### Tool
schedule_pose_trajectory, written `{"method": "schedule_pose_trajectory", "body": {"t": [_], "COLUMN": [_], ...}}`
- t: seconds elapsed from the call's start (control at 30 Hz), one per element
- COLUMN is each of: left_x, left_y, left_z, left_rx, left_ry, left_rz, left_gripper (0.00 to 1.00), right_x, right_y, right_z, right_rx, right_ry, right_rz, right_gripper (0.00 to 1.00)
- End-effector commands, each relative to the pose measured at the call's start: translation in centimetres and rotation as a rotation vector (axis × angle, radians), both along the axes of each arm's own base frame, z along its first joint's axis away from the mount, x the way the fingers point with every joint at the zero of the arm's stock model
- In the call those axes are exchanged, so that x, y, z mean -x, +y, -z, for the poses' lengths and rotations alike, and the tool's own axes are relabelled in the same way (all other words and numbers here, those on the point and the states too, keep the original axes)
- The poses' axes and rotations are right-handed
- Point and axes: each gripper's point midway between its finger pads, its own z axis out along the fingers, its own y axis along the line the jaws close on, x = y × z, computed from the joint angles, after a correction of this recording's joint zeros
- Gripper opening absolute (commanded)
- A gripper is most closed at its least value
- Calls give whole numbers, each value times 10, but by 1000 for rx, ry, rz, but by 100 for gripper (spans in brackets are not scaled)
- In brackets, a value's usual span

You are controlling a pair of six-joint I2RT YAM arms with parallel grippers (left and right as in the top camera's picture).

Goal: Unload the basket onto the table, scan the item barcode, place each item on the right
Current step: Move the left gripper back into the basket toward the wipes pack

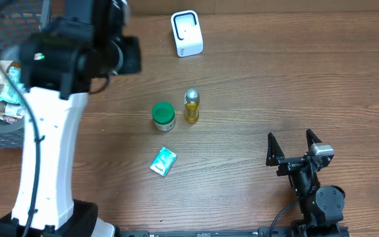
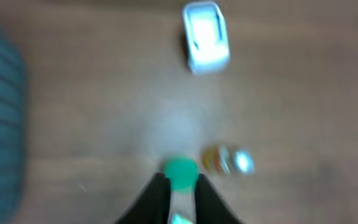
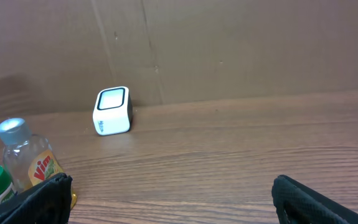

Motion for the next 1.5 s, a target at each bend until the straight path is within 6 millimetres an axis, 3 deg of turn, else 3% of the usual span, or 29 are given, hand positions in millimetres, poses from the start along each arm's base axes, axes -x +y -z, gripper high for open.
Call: {"method": "schedule_pose_trajectory", "body": {"t": [0.0,0.07,0.3,0.4,0.5,0.73,0.9,1.1,1.27,1.47], "left_x": [-12,-20,-36,-34,-26,-18,-22,-31,-48,-60], "left_y": [55,73,132,158,197,249,275,307,316,331], "left_z": [-41,-57,-93,-95,-91,-74,-36,39,98,148], "left_rx": [-183,-258,-455,-474,-494,-480,-454,-442,-436,-432], "left_ry": [-172,-244,-372,-364,-328,-258,-152,38,161,262], "left_rz": [-180,-231,-334,-391,-478,-563,-576,-590,-491,-462], "left_gripper": [40,52,69,79,97,100,100,100,100,100], "right_x": [0,0,0,0,0,0,0,0,0,0], "right_y": [1,1,1,1,1,1,1,1,1,1], "right_z": [2,2,2,2,2,2,2,2,2,2], "right_rx": [4,4,4,4,4,4,4,4,4,4], "right_ry": [-2,-2,-2,-2,-2,-2,-2,-2,-2,-2], "right_rz": [-2,-2,-2,-2,-2,-2,-2,-2,-2,-2], "right_gripper": [100,100,100,100,100,100,100,100,100,100]}}
